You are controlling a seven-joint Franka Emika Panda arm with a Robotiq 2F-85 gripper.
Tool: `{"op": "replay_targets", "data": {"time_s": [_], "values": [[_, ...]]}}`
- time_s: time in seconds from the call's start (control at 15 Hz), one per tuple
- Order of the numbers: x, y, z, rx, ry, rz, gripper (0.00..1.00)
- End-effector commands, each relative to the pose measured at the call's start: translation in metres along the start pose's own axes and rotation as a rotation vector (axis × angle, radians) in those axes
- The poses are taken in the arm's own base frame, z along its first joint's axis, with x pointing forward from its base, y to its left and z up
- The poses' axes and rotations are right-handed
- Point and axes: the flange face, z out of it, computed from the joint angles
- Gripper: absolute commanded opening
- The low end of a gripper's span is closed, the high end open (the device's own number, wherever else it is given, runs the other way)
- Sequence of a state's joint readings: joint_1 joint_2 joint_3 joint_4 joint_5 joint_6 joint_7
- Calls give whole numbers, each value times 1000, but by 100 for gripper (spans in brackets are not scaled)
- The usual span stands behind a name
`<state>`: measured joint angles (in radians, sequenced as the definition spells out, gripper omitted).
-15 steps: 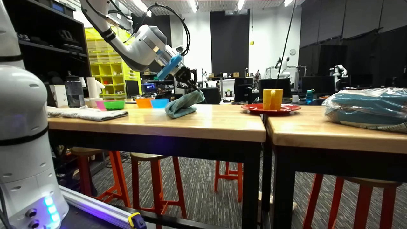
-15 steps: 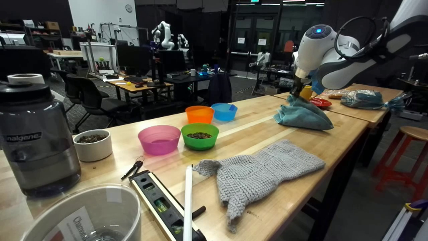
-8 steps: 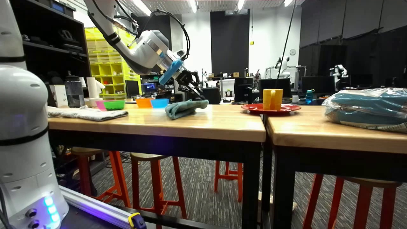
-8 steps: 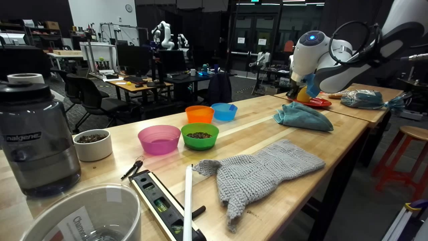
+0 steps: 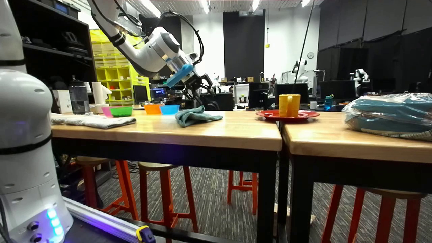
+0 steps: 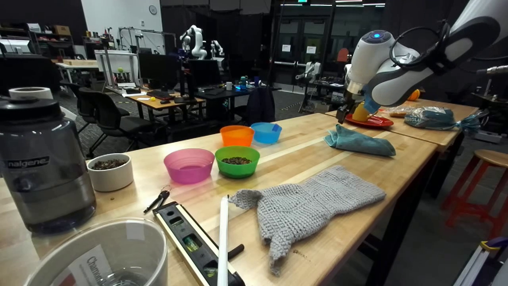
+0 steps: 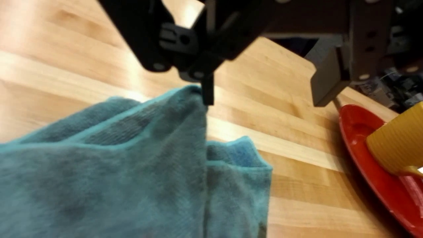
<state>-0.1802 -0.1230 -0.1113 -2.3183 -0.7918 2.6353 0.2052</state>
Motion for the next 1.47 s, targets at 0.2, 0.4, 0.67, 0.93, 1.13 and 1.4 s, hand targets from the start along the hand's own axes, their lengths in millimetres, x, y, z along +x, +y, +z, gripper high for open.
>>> {"op": "replay_targets", "data": {"time_s": [0.2,0.4,0.67,0.93,1.13,1.4], "values": [[-7,-11,-2,242,-52,-78,95],[-7,-8,0,287,-74,-92,65],[-7,-3,5,301,-105,-98,31],[-8,1,8,301,-125,-95,3],[-7,7,9,286,-130,-81,0],[-5,22,10,260,-123,-46,0]]}}
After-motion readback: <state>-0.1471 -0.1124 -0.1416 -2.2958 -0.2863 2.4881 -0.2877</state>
